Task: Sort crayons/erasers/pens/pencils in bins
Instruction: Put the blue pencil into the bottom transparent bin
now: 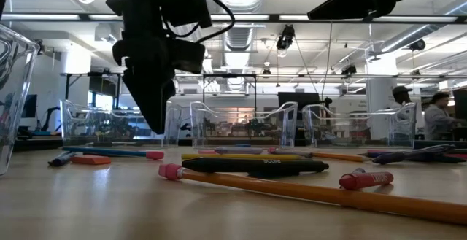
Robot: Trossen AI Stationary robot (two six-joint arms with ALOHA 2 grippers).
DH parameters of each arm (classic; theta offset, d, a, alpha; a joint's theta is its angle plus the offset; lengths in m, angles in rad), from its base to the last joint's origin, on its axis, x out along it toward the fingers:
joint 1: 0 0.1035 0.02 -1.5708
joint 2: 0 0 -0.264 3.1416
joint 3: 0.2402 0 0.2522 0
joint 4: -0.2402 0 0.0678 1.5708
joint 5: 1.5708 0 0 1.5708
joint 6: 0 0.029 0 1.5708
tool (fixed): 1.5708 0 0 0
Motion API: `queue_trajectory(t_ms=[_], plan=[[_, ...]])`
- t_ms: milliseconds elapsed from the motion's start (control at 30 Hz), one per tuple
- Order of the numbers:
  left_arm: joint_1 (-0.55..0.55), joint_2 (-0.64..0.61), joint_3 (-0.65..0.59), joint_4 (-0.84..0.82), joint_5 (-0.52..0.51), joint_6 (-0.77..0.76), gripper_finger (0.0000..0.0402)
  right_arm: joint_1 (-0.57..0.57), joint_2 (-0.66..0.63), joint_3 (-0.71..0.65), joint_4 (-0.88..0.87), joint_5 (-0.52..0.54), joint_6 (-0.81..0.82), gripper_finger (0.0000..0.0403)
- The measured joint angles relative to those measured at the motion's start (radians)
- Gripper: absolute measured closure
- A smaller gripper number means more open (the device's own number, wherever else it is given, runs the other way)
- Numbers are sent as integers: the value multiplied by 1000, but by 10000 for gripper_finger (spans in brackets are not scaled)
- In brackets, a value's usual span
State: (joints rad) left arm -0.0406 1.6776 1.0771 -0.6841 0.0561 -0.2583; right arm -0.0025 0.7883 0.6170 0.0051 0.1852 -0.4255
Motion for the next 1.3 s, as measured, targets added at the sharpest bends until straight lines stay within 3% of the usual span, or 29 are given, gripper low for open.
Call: queue_trajectory(t_ms=[567,867,1300], plan=[[-8,123,4,4,-9,3,231,0,0,0,-1,0,6,275],[-8,124,3,5,-14,3,233,0,0,0,-1,0,6,275],[-7,123,1,6,-31,3,336,0,1,0,-1,0,6,275]])
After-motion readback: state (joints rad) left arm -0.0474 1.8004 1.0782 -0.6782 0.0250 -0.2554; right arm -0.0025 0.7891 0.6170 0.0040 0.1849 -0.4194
